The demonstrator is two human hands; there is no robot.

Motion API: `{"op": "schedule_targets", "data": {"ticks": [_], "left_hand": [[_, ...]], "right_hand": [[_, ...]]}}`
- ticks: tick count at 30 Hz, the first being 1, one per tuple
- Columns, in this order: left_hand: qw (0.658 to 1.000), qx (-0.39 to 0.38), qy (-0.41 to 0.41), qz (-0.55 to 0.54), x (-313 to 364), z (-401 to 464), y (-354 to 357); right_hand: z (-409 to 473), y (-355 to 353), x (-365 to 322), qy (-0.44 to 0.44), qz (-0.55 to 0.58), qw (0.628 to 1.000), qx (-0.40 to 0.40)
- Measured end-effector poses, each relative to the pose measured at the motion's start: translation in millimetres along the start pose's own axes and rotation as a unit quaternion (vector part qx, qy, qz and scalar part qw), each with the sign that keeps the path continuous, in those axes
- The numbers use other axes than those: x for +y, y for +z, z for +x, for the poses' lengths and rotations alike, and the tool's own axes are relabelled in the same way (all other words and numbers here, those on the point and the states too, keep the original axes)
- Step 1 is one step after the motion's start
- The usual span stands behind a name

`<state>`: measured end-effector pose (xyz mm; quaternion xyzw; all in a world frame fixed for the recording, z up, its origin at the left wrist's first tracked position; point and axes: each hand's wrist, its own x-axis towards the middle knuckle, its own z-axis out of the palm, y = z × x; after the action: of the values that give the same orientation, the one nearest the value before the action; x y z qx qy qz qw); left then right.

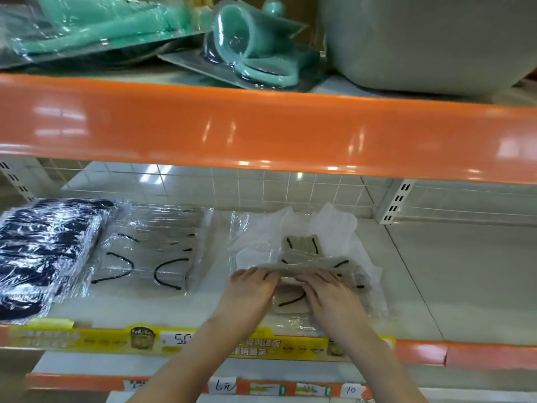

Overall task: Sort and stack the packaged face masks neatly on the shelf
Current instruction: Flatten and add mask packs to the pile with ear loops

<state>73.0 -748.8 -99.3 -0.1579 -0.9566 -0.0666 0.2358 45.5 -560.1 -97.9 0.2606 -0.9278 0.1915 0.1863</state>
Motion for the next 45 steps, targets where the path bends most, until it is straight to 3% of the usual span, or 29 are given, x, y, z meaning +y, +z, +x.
{"op": "schedule_targets", "data": {"ticks": [8, 16, 21, 32, 45], "left_hand": [[0.99, 0.134, -0.031, -0.01, -59.5, -15.0, -36.0], [0.989, 0.135, -0.051, 0.022, -123.5, -59.3, -57.1], [0.985, 0.145, -0.09, 0.031, -158.9, -84.5, -66.3], [0.989, 0.063, -0.123, 0.045, -200.3, -133.0, -58.9], [0.975, -0.119, -0.184, 0.025, -193.1, -144.6, -55.7]], "right_hand": [[20.7, 14.6, -48.0, 0.007, 0.018, 0.999, 0.044], [43.8, 48.1, -120.9, -0.061, 0.049, 0.994, 0.083], [55.0, 78.5, -155.3, -0.114, 0.08, 0.988, 0.062], [53.1, 121.1, -201.1, -0.105, 0.076, 0.992, -0.004], [48.3, 123.9, -207.5, -0.08, 0.053, 0.995, -0.019]]}}
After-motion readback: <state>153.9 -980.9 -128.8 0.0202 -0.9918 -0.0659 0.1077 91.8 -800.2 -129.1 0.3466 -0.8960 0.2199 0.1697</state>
